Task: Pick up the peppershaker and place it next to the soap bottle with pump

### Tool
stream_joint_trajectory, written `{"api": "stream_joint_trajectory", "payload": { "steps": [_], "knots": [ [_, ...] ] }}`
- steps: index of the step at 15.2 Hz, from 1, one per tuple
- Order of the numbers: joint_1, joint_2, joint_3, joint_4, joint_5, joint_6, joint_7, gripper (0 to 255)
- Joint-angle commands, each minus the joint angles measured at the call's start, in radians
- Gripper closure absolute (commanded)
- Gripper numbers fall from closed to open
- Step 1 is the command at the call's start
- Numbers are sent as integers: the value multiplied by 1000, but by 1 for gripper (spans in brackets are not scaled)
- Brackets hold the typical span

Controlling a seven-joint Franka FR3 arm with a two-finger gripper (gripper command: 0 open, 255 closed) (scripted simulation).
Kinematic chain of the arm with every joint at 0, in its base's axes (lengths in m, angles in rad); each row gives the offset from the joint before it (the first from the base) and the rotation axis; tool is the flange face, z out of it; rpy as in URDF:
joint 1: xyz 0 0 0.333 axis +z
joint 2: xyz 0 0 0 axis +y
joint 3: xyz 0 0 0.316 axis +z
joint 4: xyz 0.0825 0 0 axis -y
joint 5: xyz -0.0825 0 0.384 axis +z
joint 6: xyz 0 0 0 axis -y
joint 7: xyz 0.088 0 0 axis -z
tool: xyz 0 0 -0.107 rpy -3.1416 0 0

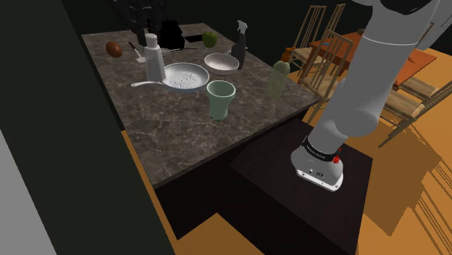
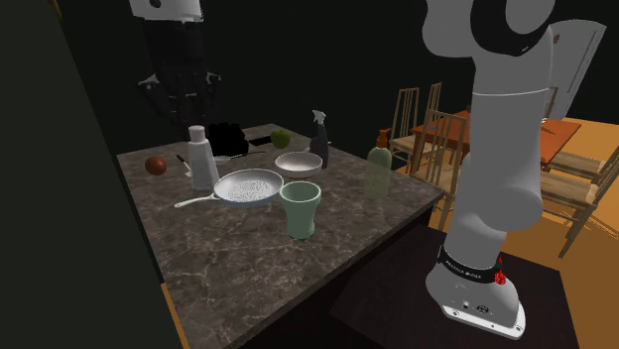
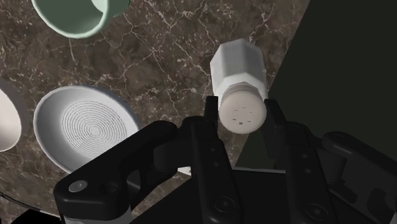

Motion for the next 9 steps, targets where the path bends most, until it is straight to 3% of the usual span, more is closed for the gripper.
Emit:
{"api": "stream_joint_trajectory", "payload": {
  "steps": [1,9],
  "knots": [
    [7,14,2,47,-7,-36,4,255],
    [43,84,9,252,-45,-178,18,255]
  ]
}}
